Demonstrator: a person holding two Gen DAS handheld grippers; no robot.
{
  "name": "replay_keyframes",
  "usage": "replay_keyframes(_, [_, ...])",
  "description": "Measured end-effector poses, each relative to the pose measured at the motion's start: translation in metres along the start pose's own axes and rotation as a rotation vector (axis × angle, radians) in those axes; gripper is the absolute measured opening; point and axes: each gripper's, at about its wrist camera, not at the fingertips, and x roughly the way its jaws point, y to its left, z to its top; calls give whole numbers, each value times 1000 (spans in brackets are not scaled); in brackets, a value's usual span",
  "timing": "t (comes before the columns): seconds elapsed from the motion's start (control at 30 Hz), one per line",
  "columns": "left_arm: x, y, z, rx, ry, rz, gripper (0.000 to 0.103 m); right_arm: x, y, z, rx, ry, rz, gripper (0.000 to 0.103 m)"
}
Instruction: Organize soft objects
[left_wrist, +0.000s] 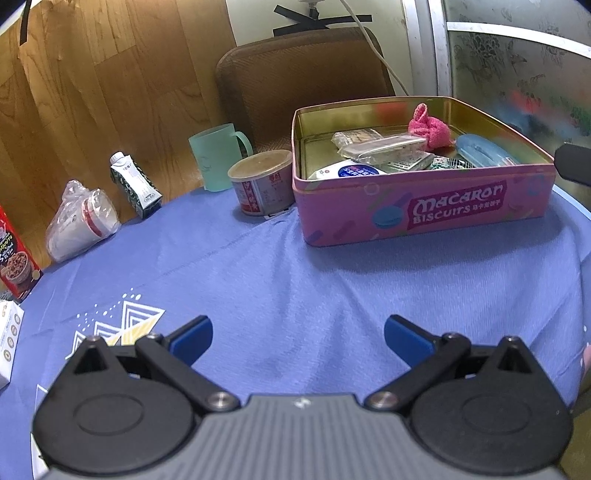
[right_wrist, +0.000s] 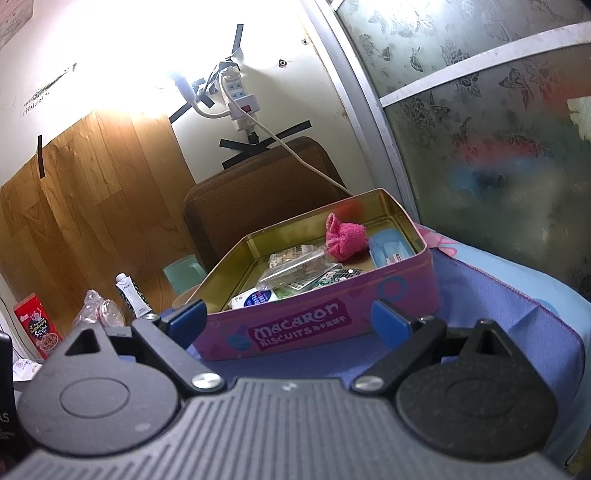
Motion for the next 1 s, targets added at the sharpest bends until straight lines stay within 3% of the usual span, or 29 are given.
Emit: replay_keyframes(1.0, [2,-2,-2,1,10,-10,103,1,2,-3,-2,2,0,97])
